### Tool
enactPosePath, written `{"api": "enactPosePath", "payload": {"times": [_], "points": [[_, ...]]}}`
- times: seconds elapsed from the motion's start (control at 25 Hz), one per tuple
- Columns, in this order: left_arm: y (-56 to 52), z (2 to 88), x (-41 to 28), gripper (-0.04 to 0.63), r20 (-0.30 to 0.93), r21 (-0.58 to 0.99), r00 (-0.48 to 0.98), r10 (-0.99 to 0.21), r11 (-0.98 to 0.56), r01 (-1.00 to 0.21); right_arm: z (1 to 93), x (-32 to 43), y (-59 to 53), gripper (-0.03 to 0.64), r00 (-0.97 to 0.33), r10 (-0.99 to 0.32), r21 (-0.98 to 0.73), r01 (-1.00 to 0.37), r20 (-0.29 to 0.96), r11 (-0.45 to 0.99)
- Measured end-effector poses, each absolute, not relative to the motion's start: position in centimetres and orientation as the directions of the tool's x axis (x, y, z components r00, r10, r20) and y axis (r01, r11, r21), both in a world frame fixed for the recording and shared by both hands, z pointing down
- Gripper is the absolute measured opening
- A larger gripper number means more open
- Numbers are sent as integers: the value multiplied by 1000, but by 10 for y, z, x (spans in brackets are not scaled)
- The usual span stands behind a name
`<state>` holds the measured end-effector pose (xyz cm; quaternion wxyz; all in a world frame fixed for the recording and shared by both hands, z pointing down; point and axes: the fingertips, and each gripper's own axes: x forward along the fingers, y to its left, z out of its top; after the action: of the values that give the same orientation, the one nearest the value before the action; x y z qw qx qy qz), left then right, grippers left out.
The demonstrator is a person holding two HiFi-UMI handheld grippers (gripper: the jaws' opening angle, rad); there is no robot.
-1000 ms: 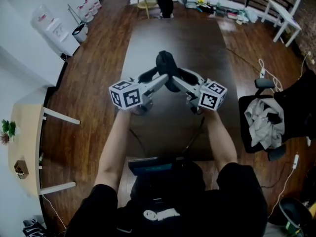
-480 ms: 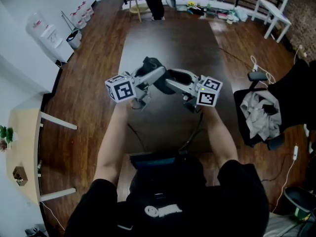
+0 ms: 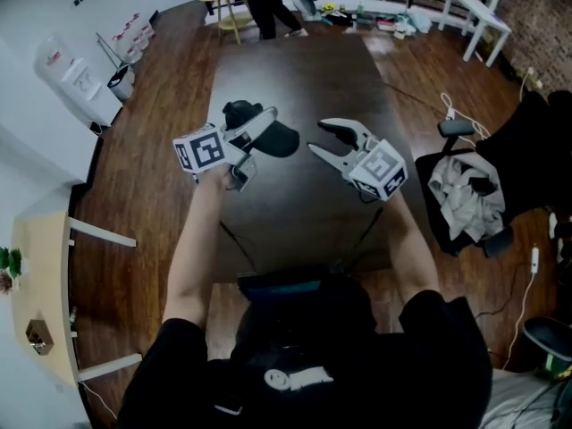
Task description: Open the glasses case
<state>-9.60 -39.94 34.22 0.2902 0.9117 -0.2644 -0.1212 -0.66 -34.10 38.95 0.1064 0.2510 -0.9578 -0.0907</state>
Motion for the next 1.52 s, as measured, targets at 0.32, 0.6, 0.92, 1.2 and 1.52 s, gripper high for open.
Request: {"api": "enactPosePath", "payload": {"times": [0.32, 0.6, 0.92, 1.2, 1.52], "points": [[-404, 355, -84, 299, 14, 556, 845, -534, -699, -450, 421, -35, -350, 114, -625, -682, 635, -360, 380, 683], [-398, 376, -63, 299, 226, 428, 861, -456, -748, -508, 441, -40, -359, 127, -533, -721, 725, -260, 443, 637], [-398, 381, -55, 299, 302, 402, 851, -429, -753, -522, 454, -43, -353, 66, -541, -735, 822, -132, 408, 554], [-404, 383, -50, 299, 373, 313, 820, -434, -773, -552, 461, -46, -356, 140, -565, -702, 789, -139, 434, 599], [-406, 393, -50, 299, 504, 238, 756, -417, -774, -586, 480, -55, -355, 141, -555, -705, 725, -243, 441, 645]]}}
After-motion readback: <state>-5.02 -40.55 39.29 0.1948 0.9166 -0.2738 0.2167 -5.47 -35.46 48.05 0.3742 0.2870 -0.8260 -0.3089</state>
